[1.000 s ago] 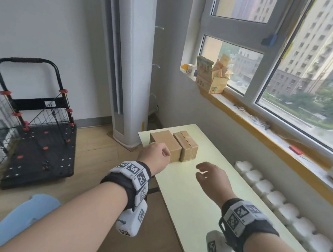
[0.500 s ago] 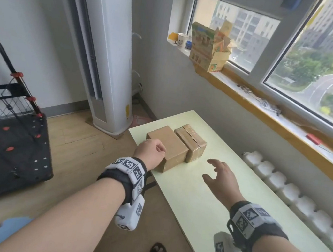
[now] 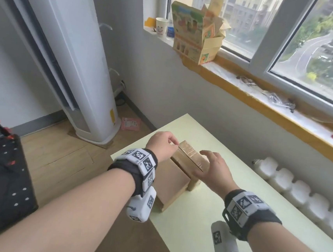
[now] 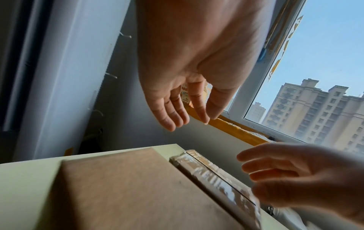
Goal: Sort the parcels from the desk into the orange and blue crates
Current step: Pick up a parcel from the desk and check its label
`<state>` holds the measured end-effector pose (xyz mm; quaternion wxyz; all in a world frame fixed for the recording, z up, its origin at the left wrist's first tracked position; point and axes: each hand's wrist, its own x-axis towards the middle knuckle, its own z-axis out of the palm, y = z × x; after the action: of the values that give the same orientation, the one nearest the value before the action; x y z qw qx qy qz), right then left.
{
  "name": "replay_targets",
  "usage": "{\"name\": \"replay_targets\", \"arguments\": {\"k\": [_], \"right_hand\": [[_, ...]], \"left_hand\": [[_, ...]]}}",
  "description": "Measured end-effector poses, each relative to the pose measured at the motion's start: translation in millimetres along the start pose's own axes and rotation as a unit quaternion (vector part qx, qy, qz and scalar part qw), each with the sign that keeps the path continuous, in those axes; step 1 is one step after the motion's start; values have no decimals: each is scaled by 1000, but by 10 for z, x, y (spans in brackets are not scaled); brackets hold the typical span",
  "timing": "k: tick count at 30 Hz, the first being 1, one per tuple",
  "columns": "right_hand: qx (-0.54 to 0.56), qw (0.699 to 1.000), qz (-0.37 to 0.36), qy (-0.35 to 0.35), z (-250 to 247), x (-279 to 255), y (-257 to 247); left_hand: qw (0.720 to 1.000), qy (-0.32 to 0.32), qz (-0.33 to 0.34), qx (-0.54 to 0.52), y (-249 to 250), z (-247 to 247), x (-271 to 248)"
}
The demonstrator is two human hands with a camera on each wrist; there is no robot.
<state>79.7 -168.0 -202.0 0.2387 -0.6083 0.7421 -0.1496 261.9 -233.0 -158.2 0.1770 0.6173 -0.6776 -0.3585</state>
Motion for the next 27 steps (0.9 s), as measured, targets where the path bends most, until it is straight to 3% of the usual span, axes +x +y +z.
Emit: {"name": "replay_targets", "arguments": {"k": [4, 8, 16, 22, 27], "right_hand": [[10, 998, 6, -57, 158, 203, 75], [25, 997, 25, -61, 205, 248, 167], [41, 995, 51, -71, 193, 252, 243], [68, 991, 111, -42, 161, 251, 189], [96, 979, 180, 28, -29, 270, 176]], "left_hand": [[996, -58, -30, -62, -59, 124, 398], [990, -98, -47, -85, -140, 267, 600], [980, -192, 7, -52, -127, 516, 833], [967, -247, 16, -61, -102, 508, 1004], [956, -279, -5, -90, 46, 401, 1144]]}}
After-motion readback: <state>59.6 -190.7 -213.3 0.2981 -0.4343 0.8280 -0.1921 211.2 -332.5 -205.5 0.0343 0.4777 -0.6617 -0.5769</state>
